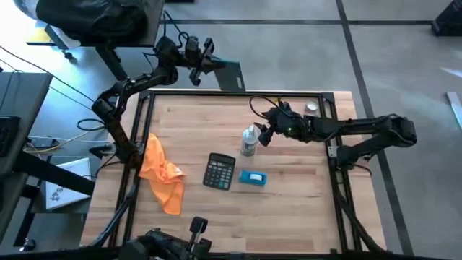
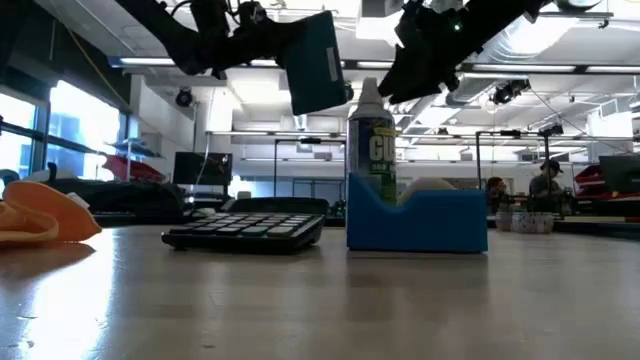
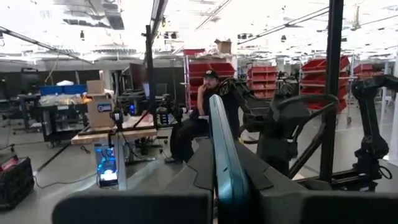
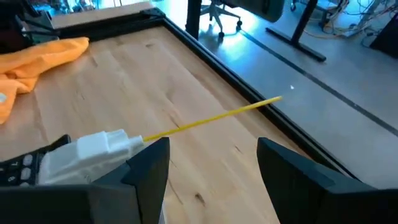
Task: Apply microfiber cloth
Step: Spray the back of the cellphone with spray bottle
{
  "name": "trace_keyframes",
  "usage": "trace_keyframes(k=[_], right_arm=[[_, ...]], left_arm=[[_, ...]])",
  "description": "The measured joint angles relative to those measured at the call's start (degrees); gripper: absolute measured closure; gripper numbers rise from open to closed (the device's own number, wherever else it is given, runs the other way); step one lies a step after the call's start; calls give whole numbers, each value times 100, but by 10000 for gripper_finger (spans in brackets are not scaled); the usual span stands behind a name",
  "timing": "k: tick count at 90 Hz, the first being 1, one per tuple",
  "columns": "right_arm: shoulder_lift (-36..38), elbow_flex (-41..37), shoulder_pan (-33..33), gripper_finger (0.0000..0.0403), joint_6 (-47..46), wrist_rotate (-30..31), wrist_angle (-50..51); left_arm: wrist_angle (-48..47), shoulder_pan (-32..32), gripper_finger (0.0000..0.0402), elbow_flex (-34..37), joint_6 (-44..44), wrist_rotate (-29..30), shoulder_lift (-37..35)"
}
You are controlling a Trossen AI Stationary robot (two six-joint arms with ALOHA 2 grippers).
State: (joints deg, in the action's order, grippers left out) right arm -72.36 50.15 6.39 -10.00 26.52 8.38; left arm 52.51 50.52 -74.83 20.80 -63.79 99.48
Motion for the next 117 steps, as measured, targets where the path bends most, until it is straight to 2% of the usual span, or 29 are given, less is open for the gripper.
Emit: trace_keyframes(k=[24,117], right_arm=[[263,0,0,192,2,20,98],[272,0,0,192,-14,-58,186]], left_arm=[[0,1,401,0,-32,2,0],[2,0,401,0,-48,107,2]])
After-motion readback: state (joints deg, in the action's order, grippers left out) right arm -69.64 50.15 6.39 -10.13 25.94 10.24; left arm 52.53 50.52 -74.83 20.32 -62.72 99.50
